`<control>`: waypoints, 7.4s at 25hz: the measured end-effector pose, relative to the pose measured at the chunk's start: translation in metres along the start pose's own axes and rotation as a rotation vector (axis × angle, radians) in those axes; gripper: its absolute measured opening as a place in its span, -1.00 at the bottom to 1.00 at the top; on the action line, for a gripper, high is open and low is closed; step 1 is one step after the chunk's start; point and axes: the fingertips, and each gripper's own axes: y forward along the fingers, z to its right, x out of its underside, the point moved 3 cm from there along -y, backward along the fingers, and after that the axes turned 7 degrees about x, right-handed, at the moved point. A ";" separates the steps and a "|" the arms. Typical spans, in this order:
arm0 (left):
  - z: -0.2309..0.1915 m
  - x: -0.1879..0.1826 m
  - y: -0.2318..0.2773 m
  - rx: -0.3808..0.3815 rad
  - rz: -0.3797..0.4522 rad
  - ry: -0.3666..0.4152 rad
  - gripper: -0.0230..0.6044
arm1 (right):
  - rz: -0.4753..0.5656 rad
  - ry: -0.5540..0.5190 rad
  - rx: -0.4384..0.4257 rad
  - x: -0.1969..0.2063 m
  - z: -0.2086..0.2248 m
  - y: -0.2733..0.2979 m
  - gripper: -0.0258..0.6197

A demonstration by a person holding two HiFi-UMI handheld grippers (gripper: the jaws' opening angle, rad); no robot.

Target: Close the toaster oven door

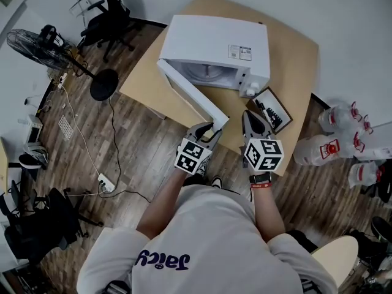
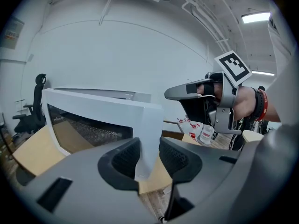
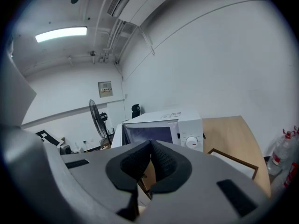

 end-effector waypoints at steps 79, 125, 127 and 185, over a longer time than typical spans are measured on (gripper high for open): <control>-0.044 -0.069 0.126 -0.017 -0.001 -0.085 -0.46 | 0.032 0.049 0.160 -0.024 0.064 0.027 -0.87; -0.091 -0.099 0.177 -0.051 -0.006 -0.051 -0.56 | 0.013 0.040 0.138 -0.028 0.052 0.055 -0.87; -0.090 -0.098 0.175 -0.049 -0.011 -0.046 -0.56 | 0.014 0.041 0.136 -0.028 0.050 0.055 -0.87; 0.009 -0.063 -0.069 -0.274 0.287 -0.050 -0.82 | 0.101 -0.008 0.049 -0.012 -0.001 -0.064 -0.87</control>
